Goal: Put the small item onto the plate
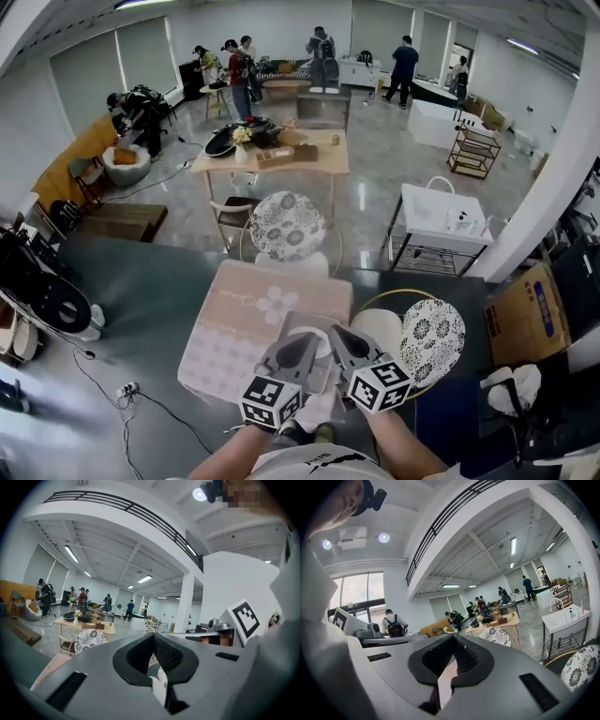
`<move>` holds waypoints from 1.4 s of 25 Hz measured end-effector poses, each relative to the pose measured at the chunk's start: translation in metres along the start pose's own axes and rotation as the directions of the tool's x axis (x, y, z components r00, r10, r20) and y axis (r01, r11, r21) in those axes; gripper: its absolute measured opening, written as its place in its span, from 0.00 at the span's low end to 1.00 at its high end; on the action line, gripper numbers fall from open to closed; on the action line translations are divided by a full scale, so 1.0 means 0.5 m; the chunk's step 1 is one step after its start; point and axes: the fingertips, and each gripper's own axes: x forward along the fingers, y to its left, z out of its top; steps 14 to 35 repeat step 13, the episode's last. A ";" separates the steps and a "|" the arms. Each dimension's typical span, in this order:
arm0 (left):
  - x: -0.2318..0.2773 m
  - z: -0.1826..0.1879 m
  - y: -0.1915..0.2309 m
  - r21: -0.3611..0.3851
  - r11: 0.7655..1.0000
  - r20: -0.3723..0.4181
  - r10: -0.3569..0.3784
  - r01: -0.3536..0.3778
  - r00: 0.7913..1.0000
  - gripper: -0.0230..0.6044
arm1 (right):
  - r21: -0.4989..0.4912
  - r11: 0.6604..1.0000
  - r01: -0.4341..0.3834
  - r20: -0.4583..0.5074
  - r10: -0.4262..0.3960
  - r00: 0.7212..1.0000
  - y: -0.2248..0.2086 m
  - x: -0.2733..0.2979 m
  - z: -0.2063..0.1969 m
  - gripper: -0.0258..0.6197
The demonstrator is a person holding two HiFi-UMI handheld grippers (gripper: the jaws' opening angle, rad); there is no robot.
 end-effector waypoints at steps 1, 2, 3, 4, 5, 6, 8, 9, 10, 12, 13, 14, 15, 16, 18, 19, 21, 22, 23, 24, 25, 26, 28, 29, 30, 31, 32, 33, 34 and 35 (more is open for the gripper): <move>0.002 0.005 0.000 0.005 1.000 0.003 0.001 -0.001 1.000 0.04 | -0.003 1.000 0.000 0.004 0.000 1.000 -0.002 0.000 0.005 0.06; 0.003 0.009 0.001 0.005 1.000 0.002 0.001 -0.001 1.000 0.04 | -0.004 1.000 0.000 0.004 0.000 1.000 -0.001 0.001 0.008 0.06; 0.001 0.010 0.002 -0.002 1.000 -0.002 0.001 -0.001 1.000 0.04 | 0.000 1.000 0.000 -0.001 0.000 1.000 0.002 0.001 0.008 0.06; 0.000 0.007 0.004 -0.014 1.000 -0.008 0.000 0.000 1.000 0.04 | 0.006 1.000 0.000 -0.008 0.000 1.000 0.004 0.001 0.004 0.06; -0.002 0.003 0.004 -0.026 1.000 -0.012 -0.002 0.001 1.000 0.04 | 0.010 1.000 0.002 -0.016 -0.002 1.000 0.006 0.000 0.000 0.06; -0.002 -0.001 0.003 -0.034 0.999 -0.014 -0.003 0.002 1.000 0.04 | 0.011 1.000 0.004 -0.020 -0.004 1.000 0.005 -0.002 -0.004 0.06; 0.000 -0.003 0.001 -0.034 0.999 -0.010 -0.003 0.003 1.000 0.04 | 0.006 1.000 0.005 -0.019 -0.005 1.000 0.001 -0.005 -0.006 0.06; 0.002 -0.002 0.000 -0.031 1.000 -0.006 -0.003 0.002 1.000 0.04 | 0.001 1.000 0.005 -0.016 -0.005 1.000 -0.001 -0.007 -0.004 0.06; 0.003 0.000 -0.002 -0.028 1.000 -0.001 -0.002 0.002 1.000 0.04 | -0.002 1.000 0.005 -0.012 -0.005 1.000 -0.004 -0.009 -0.002 0.06; 0.006 0.002 -0.008 -0.023 1.000 0.005 -0.002 0.002 1.000 0.04 | -0.009 1.000 0.005 -0.006 -0.005 1.000 -0.009 -0.014 0.003 0.06; 0.007 0.002 -0.012 -0.022 1.000 0.007 -0.003 0.003 1.000 0.04 | -0.012 1.000 0.006 -0.003 -0.006 1.000 -0.012 -0.017 0.005 0.06; 0.007 0.002 -0.012 -0.022 1.000 0.007 -0.003 0.003 1.000 0.04 | -0.012 1.000 0.006 -0.003 -0.006 1.000 -0.012 -0.017 0.005 0.06; 0.007 0.002 -0.012 -0.022 1.000 0.007 -0.003 0.003 1.000 0.04 | -0.012 1.000 0.006 -0.003 -0.006 1.000 -0.012 -0.017 0.005 0.06; 0.007 0.002 -0.012 -0.022 1.000 0.007 -0.003 0.003 1.000 0.04 | -0.012 1.000 0.006 -0.003 -0.006 1.000 -0.012 -0.017 0.005 0.06; 0.007 0.002 -0.012 -0.022 1.000 0.007 -0.003 0.003 1.000 0.04 | -0.012 1.000 0.006 -0.003 -0.006 1.000 -0.012 -0.017 0.005 0.06; 0.007 0.002 -0.012 -0.022 1.000 0.007 -0.003 0.003 1.000 0.04 | -0.012 1.000 0.006 -0.003 -0.006 1.000 -0.012 -0.017 0.005 0.06; 0.007 0.002 -0.012 -0.022 1.000 0.007 -0.003 0.003 1.000 0.04 | -0.012 1.000 0.006 -0.003 -0.006 1.000 -0.012 -0.017 0.005 0.06; 0.007 0.002 -0.012 -0.022 1.000 0.007 -0.003 0.003 1.000 0.04 | -0.012 1.000 0.006 -0.003 -0.006 1.000 -0.012 -0.017 0.005 0.06; 0.007 0.002 -0.012 -0.022 1.000 0.007 -0.003 0.003 1.000 0.04 | -0.012 1.000 0.006 -0.003 -0.006 1.000 -0.012 -0.017 0.005 0.06; 0.007 0.002 -0.012 -0.022 1.000 0.007 -0.003 0.003 1.000 0.04 | -0.012 1.000 0.006 -0.003 -0.006 1.000 -0.012 -0.017 0.005 0.06; 0.007 0.002 -0.012 -0.022 1.000 0.007 -0.003 0.003 1.000 0.04 | -0.012 1.000 0.006 -0.003 -0.006 1.000 -0.012 -0.017 0.005 0.06; 0.007 0.002 -0.012 -0.022 1.000 0.007 -0.003 0.003 1.000 0.04 | -0.012 1.000 0.006 -0.003 -0.006 1.000 -0.012 -0.017 0.005 0.06; 0.007 0.002 -0.012 -0.022 1.000 0.007 -0.003 0.003 1.000 0.04 | -0.012 1.000 0.006 -0.003 -0.006 1.000 -0.012 -0.017 0.005 0.06; 0.007 0.002 -0.012 -0.022 1.000 0.007 -0.003 0.003 1.000 0.04 | -0.012 1.000 0.006 -0.003 -0.006 1.000 -0.012 -0.017 0.005 0.06; 0.007 0.002 -0.012 -0.022 1.000 0.007 -0.003 0.003 1.000 0.04 | -0.012 1.000 0.006 -0.003 -0.006 1.000 -0.012 -0.017 0.005 0.06; 0.007 0.002 -0.012 -0.022 1.000 0.007 -0.003 0.003 1.000 0.04 | -0.012 1.000 0.006 -0.003 -0.006 1.000 -0.012 -0.017 0.005 0.06; 0.007 0.002 -0.012 -0.022 1.000 0.007 -0.003 0.003 1.000 0.04 | -0.012 1.000 0.006 -0.003 -0.006 1.000 -0.012 -0.017 0.005 0.06; 0.007 0.002 -0.012 -0.022 1.000 0.007 -0.003 0.003 1.000 0.04 | -0.012 1.000 0.006 -0.003 -0.006 1.000 -0.012 -0.017 0.005 0.06; 0.007 0.002 -0.012 -0.022 1.000 0.007 -0.003 0.003 1.000 0.04 | -0.012 1.000 0.006 -0.003 -0.006 1.000 -0.012 -0.017 0.005 0.06; 0.007 0.002 -0.012 -0.022 1.000 0.007 -0.003 0.003 1.000 0.04 | -0.012 1.000 0.006 -0.003 -0.006 1.000 -0.012 -0.017 0.005 0.06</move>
